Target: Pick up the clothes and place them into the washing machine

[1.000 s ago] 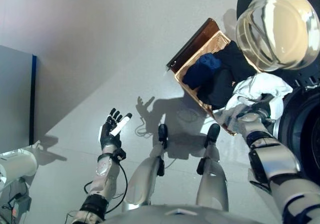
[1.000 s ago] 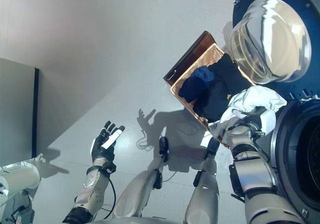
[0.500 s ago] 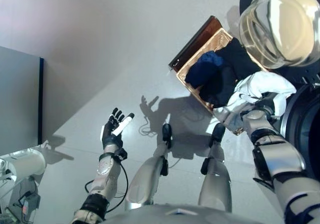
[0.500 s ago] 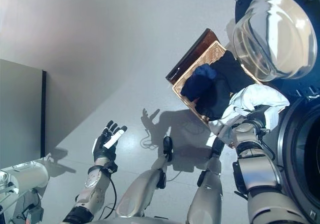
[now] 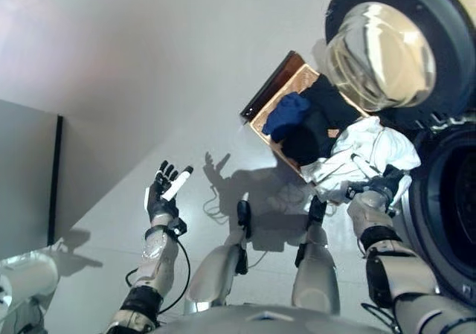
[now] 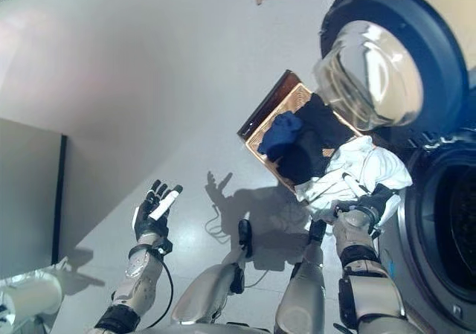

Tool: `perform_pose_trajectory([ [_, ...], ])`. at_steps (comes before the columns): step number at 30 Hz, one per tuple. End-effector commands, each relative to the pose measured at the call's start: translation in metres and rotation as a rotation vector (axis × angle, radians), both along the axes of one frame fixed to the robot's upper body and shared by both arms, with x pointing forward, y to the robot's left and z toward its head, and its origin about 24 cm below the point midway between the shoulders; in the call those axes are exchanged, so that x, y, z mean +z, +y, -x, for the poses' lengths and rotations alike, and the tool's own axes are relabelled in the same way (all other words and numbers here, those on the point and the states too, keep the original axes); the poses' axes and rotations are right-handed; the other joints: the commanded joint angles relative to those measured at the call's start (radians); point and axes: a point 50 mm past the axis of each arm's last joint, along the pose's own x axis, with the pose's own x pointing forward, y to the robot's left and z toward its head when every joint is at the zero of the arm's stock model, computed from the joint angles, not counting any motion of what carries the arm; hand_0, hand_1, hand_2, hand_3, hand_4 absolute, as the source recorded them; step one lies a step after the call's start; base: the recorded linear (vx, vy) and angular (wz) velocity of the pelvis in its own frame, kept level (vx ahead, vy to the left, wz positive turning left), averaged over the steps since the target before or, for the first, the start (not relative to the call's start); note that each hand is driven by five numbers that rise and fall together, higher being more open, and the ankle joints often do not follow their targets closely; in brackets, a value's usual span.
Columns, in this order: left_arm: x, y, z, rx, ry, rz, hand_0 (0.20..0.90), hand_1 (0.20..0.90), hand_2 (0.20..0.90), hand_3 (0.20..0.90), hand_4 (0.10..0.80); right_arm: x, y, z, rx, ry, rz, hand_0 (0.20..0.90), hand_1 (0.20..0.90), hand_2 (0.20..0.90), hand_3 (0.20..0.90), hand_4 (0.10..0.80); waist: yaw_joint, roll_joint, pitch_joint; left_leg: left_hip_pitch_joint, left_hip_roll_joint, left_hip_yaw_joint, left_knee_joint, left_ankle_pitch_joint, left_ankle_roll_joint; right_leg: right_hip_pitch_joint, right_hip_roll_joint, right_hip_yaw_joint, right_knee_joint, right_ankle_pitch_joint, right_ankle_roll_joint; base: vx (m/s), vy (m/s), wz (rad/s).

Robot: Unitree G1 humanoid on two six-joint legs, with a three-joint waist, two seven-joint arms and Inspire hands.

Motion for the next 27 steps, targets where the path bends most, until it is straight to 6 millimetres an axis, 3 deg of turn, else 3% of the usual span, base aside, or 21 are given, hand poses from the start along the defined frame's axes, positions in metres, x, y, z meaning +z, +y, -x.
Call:
perform_pose_trajectory([
  [1, 0.012, 0.031, -0.001, 0.127, -0.075, -0.061, 0.900, 0.900, 0.900, 0.900, 0.800, 0.032, -0.005, -0.006, -0.079, -0.277, 0.027, 0.200, 0.200, 0.200, 0.200, 0.300, 0.010, -0.077, -0.083, 0.031, 0.044, -0.012, 0.031, -0.071, -0.100, 0.034, -0.114, 0.045, 0.109, -0.075, 0.083, 0.048, -0.025, -0.14],
  [10, 0.010, 0.029, 0.001, 0.153, -0.076, -0.018, 0.900, 0.900, 0.900, 0.900, 0.800, 0.027, 0.002, 0.015, -0.283, -0.640, -0.258, 0.200, 0.200, 0.200, 0.200, 0.300, -0.019, -0.087, -0.101, 0.062, 0.045, -0.007, 0.024, -0.083, -0.099, 0.048, -0.113, 0.053, 0.115, -0.087, 0.084, 0.025, -0.005, -0.05],
  [15, 0.011, 0.025, 0.000, 0.141, -0.086, 0.008, 0.900, 0.900, 0.900, 0.900, 0.800, 0.020, -0.003, 0.020, -0.411, -0.698, -0.346, 0.200, 0.200, 0.200, 0.200, 0.300, -0.023, -0.074, -0.093, 0.050, 0.038, -0.005, 0.023, -0.083, -0.100, 0.027, -0.116, 0.059, 0.115, -0.083, 0.084, -0.003, 0.008, -0.02],
  [21, 0.011, 0.022, 0.000, 0.117, -0.096, 0.018, 0.900, 0.900, 0.900, 0.900, 0.800, 0.025, -0.029, 0.016, -0.589, -0.749, -0.439, 0.200, 0.200, 0.200, 0.200, 0.300, -0.021, -0.032, -0.065, 0.023, 0.020, 0.005, 0.015, -0.079, -0.104, -0.015, -0.126, 0.074, 0.114, -0.077, 0.084, -0.017, 0.029, -0.03],
  [24, 0.015, 0.020, -0.002, 0.094, -0.120, 0.017, 0.900, 0.900, 0.900, 0.900, 0.800, 0.038, -0.044, 0.011, -0.629, -0.787, -0.452, 0.200, 0.200, 0.200, 0.200, 0.300, -0.015, -0.009, -0.056, 0.008, 0.008, 0.011, 0.009, -0.075, -0.104, -0.043, -0.136, 0.082, 0.115, -0.071, 0.087, -0.030, 0.058, -0.05],
  [27, 0.019, 0.015, 0.000, 0.041, -0.148, 0.017, 0.900, 0.900, 0.900, 0.900, 0.800, 0.071, -0.076, 0.006, -0.691, -0.866, -0.444, 0.200, 0.200, 0.200, 0.200, 0.300, -0.002, 0.031, -0.053, -0.016, -0.005, 0.028, -0.004, -0.071, -0.105, -0.094, -0.145, 0.108, 0.113, -0.058, 0.091, -0.017, 0.057, -0.15],
])
